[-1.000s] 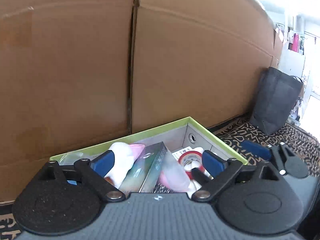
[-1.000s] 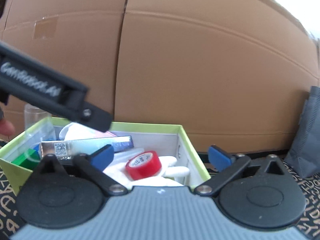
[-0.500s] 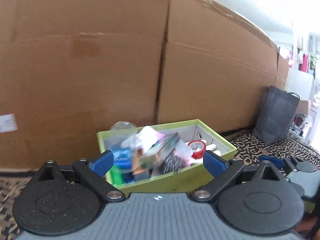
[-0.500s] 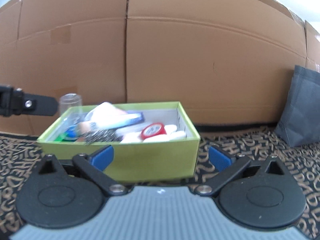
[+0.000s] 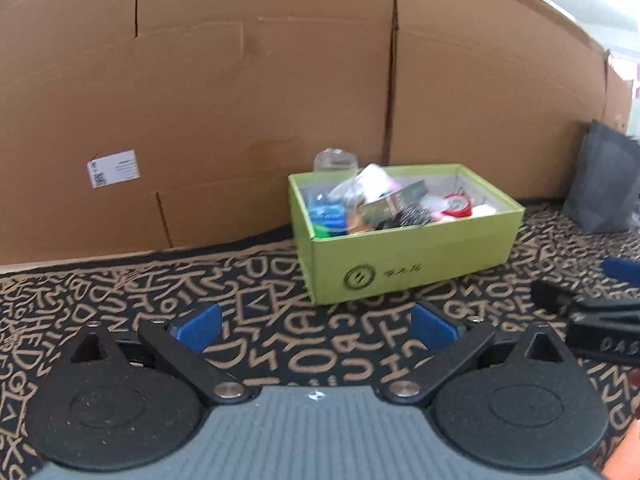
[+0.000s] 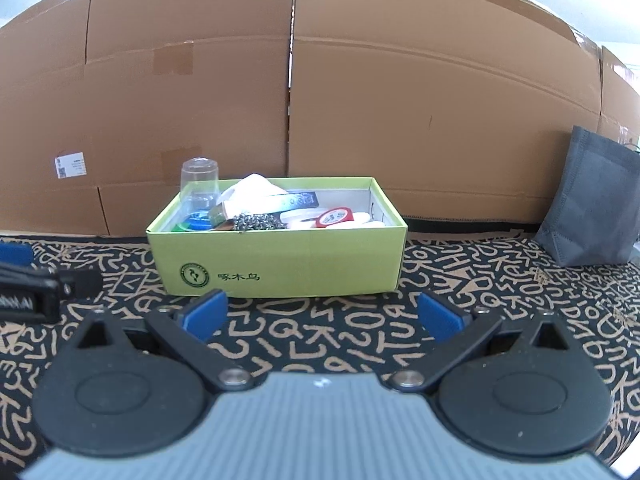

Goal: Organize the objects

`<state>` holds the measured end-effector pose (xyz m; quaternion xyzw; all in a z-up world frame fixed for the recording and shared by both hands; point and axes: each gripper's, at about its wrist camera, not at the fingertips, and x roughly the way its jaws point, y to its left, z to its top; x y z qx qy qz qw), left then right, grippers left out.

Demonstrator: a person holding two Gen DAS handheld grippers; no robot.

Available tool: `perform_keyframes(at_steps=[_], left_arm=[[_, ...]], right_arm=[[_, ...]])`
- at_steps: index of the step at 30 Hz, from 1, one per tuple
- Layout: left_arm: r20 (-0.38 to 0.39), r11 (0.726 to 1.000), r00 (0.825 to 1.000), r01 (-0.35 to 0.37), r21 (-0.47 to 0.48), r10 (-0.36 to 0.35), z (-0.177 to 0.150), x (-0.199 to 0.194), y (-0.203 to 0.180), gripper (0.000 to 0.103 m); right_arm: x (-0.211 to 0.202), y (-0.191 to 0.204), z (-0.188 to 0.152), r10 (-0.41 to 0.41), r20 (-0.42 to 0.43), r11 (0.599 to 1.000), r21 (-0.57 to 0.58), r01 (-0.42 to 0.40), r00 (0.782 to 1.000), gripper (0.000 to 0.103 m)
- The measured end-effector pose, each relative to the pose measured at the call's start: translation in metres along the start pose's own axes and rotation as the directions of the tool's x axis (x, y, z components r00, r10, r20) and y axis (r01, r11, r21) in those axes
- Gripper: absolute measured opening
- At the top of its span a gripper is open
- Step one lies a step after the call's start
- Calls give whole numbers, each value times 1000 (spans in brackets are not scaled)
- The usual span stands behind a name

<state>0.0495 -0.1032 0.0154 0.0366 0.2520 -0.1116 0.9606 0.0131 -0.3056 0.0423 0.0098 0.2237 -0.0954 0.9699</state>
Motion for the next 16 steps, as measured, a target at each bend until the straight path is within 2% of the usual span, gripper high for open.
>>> perform_keyframes(at_steps=[4, 16], left_arm=[[-27, 1000, 999, -20, 5, 20, -5, 4, 0, 103], [-53, 1000, 999, 2, -14, -3, -6, 9, 7, 103]], right_arm=[[2, 2, 0, 2, -12, 1000, 7, -2, 1000, 103], [7, 9, -1, 5, -26, 1000, 3, -5, 1000, 103]])
